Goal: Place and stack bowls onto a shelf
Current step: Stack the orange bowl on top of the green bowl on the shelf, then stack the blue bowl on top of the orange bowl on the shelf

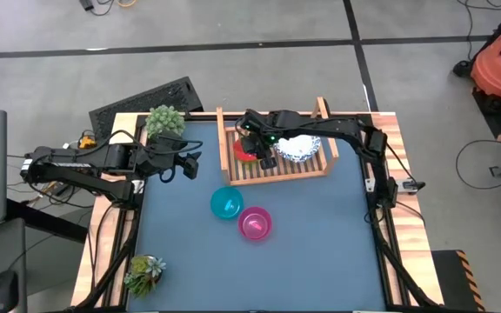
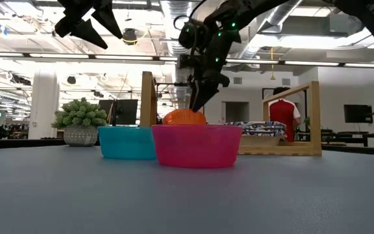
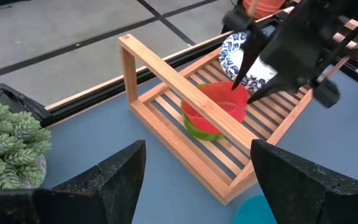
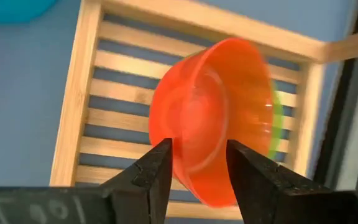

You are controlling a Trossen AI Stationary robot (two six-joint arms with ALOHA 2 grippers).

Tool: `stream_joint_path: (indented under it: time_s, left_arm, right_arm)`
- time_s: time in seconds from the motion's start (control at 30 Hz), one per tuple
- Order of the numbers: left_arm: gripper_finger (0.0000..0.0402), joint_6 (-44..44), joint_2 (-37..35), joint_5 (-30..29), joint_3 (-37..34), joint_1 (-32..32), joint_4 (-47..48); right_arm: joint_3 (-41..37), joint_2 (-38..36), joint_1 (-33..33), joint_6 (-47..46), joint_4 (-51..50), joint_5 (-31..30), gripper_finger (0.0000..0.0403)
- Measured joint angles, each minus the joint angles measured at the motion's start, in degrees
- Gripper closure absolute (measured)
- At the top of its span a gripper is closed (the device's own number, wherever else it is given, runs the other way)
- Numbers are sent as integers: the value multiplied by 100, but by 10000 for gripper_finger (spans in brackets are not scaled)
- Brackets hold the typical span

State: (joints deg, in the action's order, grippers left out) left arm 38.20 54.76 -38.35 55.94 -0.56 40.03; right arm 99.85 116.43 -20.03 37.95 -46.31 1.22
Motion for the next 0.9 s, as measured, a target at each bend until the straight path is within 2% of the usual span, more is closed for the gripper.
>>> stream_joint_path:
  time_s: [0.2, 0.37, 0.47, 0.57, 0.7, 0.9]
  left_arm:
    - [127, 0, 0, 0, 0, 0, 0]
    - [127, 0, 0, 0, 0, 0, 0]
    - [127, 9, 0, 0, 0, 0, -2]
    - [127, 52, 0, 0, 0, 0, 1]
    - [127, 57, -2, -2, 0, 0, 11]
    - [127, 66, 0, -48, 0, 0, 37]
  right_arm:
    - [179, -294, 35, -674, 8, 14, 248]
    - [190, -327, 133, -1053, 245, 14, 316]
    - [196, -91, 132, -1264, 311, 24, 361]
    - [112, 102, 125, -1320, 265, 19, 386]
    - [92, 190, 155, -1260, 68, 6, 381]
    - [109, 191, 220, -1349, 229, -122, 335]
